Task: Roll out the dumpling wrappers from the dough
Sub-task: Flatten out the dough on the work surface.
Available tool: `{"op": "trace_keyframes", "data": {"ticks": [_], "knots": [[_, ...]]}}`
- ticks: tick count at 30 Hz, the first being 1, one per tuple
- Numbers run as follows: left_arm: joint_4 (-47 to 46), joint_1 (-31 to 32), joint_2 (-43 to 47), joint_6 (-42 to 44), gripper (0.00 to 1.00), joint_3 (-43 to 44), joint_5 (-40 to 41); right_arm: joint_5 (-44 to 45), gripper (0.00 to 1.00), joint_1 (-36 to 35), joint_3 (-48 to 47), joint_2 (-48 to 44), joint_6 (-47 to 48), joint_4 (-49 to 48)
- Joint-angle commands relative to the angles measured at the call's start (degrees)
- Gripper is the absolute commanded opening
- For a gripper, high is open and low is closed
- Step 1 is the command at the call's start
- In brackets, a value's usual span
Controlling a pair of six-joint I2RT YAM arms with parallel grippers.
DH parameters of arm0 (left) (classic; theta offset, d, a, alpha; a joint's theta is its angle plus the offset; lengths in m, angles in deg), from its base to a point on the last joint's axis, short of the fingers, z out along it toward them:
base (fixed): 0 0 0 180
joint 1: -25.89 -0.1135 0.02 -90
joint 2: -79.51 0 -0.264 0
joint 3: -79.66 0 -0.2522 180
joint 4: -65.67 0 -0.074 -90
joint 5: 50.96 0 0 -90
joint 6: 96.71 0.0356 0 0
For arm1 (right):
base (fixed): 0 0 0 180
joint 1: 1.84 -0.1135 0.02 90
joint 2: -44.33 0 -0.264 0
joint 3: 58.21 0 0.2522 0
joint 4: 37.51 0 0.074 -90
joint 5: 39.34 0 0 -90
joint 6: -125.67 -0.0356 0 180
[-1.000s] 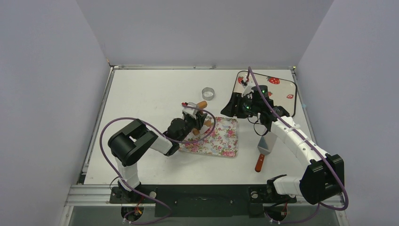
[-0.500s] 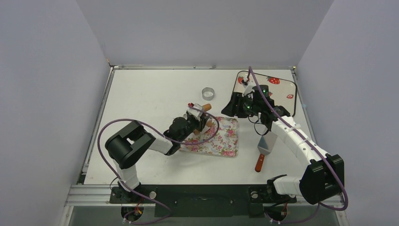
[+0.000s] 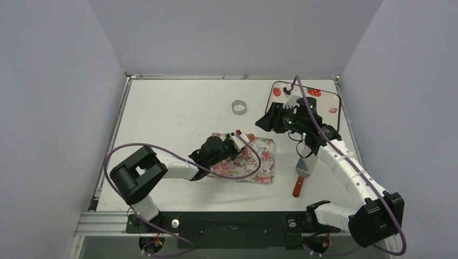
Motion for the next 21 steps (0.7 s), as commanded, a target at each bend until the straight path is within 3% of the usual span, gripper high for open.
{"op": "trace_keyframes", "data": {"ticks": [1,12,17,21], "knots": [[7.98,1.07,2.39,5.27,0.0,2.07,-2.22,1.42,0.47,-0.86,0.41,-2.88,-1.01,-3.78],[9.61,1.18,4.71,7.1,0.0,5.01,-2.26,3.24,0.47,-2.64,0.5,-4.61,-1.47,-4.52],[10.5,-0.19,4.88,-1.27,0.0,6.89,-1.52,4.4,0.47,-2.62,1.09,-4.53,-3.15,-4.15],[6.74,-2.91,4.27,-9.0,0.0,7.02,5.72,5.54,0.48,-1.66,5.16,-6.71,-5.94,-5.58]]}}
